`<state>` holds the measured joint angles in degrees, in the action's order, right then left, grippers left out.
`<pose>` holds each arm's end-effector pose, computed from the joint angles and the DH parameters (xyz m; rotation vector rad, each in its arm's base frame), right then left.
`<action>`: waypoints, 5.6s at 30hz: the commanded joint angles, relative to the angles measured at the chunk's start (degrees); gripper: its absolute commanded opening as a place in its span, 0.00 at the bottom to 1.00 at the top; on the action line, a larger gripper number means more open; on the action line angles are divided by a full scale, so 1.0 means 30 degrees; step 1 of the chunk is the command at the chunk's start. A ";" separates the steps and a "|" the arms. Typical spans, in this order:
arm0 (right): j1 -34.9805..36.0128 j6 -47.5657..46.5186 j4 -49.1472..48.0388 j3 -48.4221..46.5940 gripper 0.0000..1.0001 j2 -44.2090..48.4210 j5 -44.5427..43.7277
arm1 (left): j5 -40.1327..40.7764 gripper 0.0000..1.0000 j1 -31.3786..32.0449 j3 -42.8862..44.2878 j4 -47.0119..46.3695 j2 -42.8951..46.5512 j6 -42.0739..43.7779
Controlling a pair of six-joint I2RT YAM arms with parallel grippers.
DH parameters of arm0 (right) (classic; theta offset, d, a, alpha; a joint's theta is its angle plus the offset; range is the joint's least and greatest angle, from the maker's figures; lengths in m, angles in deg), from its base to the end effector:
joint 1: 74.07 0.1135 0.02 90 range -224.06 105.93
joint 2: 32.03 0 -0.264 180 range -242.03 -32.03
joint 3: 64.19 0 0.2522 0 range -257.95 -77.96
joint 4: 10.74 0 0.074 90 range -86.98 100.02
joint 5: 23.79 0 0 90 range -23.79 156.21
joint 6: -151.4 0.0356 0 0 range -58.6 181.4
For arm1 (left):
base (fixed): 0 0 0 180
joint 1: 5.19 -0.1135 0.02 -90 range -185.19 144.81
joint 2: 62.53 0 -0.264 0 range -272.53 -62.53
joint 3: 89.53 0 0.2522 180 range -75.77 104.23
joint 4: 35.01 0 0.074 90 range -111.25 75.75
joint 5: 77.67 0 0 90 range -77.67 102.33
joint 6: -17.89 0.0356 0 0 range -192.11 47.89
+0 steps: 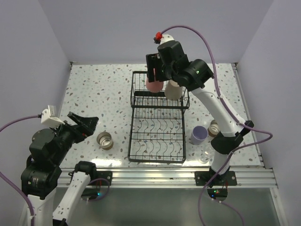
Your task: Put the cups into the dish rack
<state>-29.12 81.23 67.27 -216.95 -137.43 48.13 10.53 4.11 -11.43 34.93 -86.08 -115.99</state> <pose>0.2581 0.2421 0.4986 -0.2693 2.0791 0.3568 0.0293 -0.0059 0.3953 -0.5411 1.8147 -0.6724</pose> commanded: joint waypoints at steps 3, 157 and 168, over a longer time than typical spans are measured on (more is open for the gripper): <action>-0.0041 -0.0284 -0.2488 0.2708 0.00 0.0595 0.0286 | 0.0279 0.89 0.0005 0.0147 0.0286 0.0204 0.0095; -0.1535 0.6247 -0.9340 1.4692 0.98 1.5126 1.0331 | -0.2853 0.00 0.3932 0.3019 -1.0632 -0.7122 0.0332; -0.1535 0.7713 -1.2975 1.5628 0.98 1.4803 1.3645 | -0.4819 0.00 0.3961 -0.4275 -2.1887 -0.3460 -0.6496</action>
<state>-33.90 102.39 34.81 -171.56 -93.35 84.63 -2.08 15.89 -22.19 -15.36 -98.86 -128.71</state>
